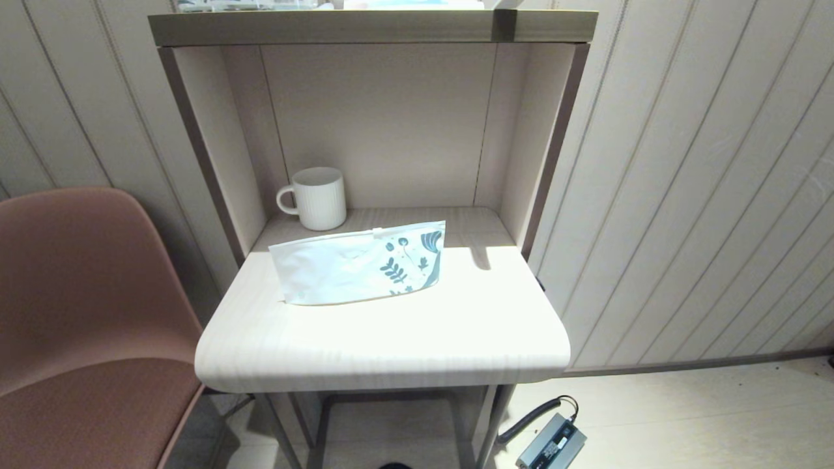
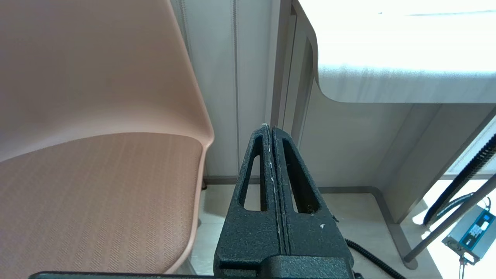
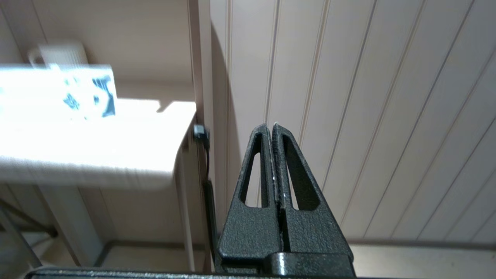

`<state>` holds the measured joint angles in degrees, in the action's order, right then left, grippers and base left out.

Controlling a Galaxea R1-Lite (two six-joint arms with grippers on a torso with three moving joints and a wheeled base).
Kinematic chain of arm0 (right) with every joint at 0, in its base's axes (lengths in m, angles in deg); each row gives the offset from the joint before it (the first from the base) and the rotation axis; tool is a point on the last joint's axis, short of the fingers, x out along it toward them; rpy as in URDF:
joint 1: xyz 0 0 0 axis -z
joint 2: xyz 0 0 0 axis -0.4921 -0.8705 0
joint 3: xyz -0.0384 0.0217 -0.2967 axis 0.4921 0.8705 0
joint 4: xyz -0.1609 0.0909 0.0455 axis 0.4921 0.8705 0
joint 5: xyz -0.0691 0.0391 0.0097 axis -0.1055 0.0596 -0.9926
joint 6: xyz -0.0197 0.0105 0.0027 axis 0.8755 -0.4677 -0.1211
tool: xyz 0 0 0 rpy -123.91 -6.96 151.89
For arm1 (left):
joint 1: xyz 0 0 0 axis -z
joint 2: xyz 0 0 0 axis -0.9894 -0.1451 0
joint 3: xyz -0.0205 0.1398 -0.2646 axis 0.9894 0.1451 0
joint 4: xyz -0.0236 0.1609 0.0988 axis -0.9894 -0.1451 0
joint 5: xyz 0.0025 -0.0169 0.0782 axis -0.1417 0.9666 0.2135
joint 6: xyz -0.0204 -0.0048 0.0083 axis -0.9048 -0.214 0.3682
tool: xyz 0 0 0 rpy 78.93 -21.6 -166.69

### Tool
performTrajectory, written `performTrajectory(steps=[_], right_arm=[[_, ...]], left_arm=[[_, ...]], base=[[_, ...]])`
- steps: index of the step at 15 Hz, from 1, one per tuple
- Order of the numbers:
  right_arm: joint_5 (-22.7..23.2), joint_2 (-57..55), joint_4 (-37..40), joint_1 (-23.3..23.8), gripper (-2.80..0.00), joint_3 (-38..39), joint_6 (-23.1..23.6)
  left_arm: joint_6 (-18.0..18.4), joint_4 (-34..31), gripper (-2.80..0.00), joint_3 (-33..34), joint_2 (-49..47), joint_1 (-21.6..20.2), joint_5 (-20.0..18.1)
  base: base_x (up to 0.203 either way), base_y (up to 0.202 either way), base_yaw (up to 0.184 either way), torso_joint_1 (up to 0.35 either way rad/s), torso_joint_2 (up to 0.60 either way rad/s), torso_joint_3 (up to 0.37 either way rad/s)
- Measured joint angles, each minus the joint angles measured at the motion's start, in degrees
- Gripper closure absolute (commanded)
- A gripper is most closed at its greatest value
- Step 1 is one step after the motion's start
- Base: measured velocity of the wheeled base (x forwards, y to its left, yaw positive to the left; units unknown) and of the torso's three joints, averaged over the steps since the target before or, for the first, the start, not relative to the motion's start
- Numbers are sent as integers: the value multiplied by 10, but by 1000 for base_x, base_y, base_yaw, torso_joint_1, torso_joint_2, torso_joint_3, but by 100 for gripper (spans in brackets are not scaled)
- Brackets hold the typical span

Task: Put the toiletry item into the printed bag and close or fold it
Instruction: Pick up the storage bag

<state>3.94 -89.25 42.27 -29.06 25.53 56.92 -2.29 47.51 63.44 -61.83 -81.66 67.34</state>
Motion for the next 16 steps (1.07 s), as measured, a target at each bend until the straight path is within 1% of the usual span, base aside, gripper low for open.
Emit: performTrajectory(steps=[1, 3, 4, 5, 6, 7, 8, 9, 10, 11, 12, 13, 14, 15, 16], right_arm=[[7, -36, 14, 3, 0, -52, -1], [26, -109, 28, 7, 0, -124, -7], [45, -150, 35, 7, 0, -158, -15], [78, -193, 47, 7, 0, -194, -29], [120, -230, 62, 7, 0, -227, -41], [176, -264, 86, 6, 0, -256, -52], [244, -299, 117, 0, 0, -280, -60], [314, -334, 151, -8, 0, -297, -64], [370, -366, 177, -20, 0, -307, -66], [417, -400, 194, -34, 0, -313, -67], [442, -432, 203, -47, 0, -317, -67], [442, -457, 205, -62, 0, -320, -67], [431, -481, 202, -82, 0, -322, -67], [410, -503, 188, -108, 0, -323, -67], [380, -524, 169, -137, -280, -322, -67]], left_arm=[[0, 0, 0, 0, 0, 0, 0], [0, 0, 0, 0, 0, 0, 0], [0, 0, 0, 0, 0, 0, 0], [1, 0, 0, 0, 0, 0, 0], [1, -1, 0, 0, 0, 0, 0], [1, 0, 0, 0, 0, 0, 0], [1, 0, 0, 0, 0, 0, 0], [0, 0, 0, 0, 0, 0, 0], [1, 0, 0, 0, 0, 0, 0], [1, 0, 0, 0, 0, 0, 0], [1, 0, 0, 0, 0, 0, 0], [1, 0, 0, 0, 0, 0, 0], [1, 0, 0, 0, 0, 0, 0], [1, 0, 0, 0, 0, 0, 0], [1, 0, 0, 0, 0, 0, 0]], base=[[0, 0, 0, 0, 0, 0], [0, 0, 0, 0, 0, 0], [0, 0, 0, 0, 0, 0], [0, 0, 0, 0, 0, 0], [0, 0, 0, 0, 0, 0], [0, 0, 0, 0, 0, 0], [0, 0, 0, 0, 0, 0], [0, 0, 0, 0, 0, 0], [0, 0, 0, 0, 0, 0], [0, 0, 0, 0, 0, 0], [0, 0, 0, 0, 0, 0], [0, 0, 0, 0, 0, 0], [0, 0, 0, 0, 0, 0], [0, 0, 0, 0, 0, 0], [0, 0, 0, 0, 0, 0]])
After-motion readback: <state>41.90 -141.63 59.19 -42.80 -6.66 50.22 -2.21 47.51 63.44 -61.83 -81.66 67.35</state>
